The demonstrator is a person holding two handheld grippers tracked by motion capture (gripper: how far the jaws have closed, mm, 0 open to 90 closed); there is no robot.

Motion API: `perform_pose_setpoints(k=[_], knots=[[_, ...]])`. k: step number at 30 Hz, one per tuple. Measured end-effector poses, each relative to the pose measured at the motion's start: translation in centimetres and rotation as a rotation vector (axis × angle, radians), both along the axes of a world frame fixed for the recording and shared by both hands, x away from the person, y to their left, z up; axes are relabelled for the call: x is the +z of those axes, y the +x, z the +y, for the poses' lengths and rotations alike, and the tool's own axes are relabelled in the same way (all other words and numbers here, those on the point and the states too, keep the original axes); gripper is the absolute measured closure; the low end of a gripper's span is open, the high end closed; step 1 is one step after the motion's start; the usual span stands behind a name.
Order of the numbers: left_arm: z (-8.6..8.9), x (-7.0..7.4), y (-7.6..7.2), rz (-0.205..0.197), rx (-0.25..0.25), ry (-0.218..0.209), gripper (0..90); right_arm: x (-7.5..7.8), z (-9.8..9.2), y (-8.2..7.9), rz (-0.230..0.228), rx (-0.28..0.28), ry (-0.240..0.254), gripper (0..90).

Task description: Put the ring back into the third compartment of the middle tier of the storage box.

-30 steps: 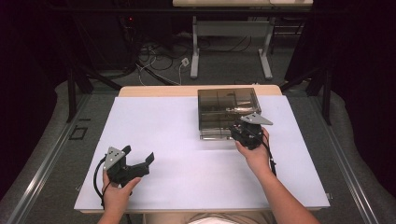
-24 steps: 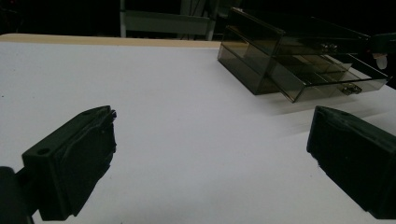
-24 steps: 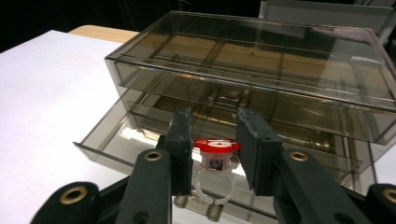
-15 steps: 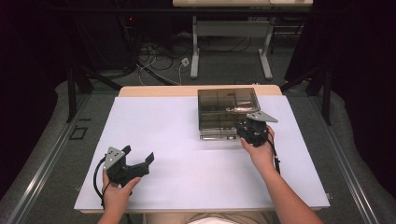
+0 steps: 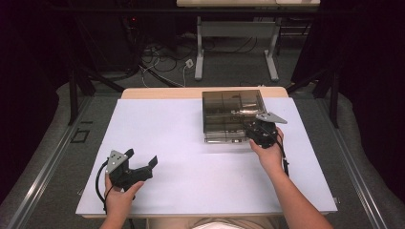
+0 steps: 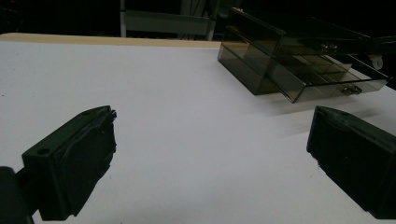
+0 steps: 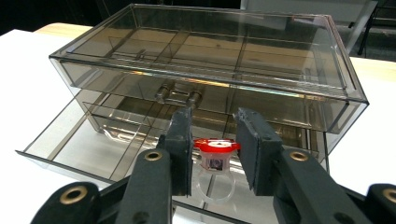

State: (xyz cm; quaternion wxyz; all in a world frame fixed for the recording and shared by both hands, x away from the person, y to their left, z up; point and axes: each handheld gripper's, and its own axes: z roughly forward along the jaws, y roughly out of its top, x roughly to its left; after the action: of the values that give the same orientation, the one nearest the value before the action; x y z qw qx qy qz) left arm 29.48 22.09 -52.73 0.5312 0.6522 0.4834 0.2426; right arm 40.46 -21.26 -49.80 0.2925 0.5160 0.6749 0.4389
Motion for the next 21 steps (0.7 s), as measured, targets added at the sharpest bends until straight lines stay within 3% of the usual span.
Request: perform_pose_setpoints(k=[21], knots=[[0.0,0.0,0.1,0.002,0.001,-0.004,1.3,-0.7,-1.1,1.0,0.023,-0.042,-0.005,67.0]])
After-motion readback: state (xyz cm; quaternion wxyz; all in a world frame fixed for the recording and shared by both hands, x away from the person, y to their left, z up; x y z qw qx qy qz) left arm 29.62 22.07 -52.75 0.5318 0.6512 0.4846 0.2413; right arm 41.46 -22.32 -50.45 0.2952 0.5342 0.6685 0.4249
